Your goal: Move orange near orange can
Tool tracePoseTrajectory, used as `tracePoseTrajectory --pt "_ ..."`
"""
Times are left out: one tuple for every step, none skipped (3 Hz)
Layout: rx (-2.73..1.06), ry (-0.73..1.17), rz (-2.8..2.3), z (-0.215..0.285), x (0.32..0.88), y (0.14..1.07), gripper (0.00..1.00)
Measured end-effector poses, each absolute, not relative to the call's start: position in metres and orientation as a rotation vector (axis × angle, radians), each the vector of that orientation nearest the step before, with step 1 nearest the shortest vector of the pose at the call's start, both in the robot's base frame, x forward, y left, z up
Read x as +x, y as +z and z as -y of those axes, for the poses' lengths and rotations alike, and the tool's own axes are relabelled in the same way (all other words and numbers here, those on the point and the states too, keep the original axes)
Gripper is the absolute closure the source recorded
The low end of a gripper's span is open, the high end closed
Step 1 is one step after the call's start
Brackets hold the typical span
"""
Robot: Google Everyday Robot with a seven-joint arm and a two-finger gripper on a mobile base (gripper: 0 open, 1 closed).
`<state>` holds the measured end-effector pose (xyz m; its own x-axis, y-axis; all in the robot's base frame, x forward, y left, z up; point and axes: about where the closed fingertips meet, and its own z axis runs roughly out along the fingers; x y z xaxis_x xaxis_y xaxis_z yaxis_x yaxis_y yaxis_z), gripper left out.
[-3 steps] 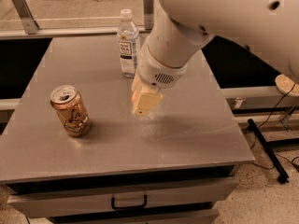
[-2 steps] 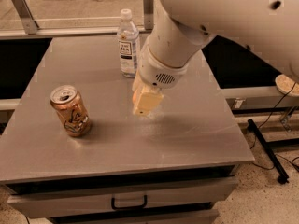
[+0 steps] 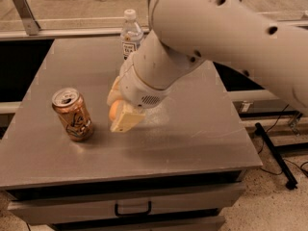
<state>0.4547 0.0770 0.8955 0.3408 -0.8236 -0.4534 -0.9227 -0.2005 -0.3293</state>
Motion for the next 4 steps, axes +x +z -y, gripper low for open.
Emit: tracePoseTrajectory --pt "-2.073 0.231 -1.497 -0.080 0.454 0.897 1.00" --pt "-2.086 0.260 -1.485 -0.082 0.452 0.898 1.00" --pt "-2.063 0.298 -1.478 -0.088 0.465 0.896 1.00" --pt "-2.026 0.308 -1.471 -0.101 0.475 0.895 1.00"
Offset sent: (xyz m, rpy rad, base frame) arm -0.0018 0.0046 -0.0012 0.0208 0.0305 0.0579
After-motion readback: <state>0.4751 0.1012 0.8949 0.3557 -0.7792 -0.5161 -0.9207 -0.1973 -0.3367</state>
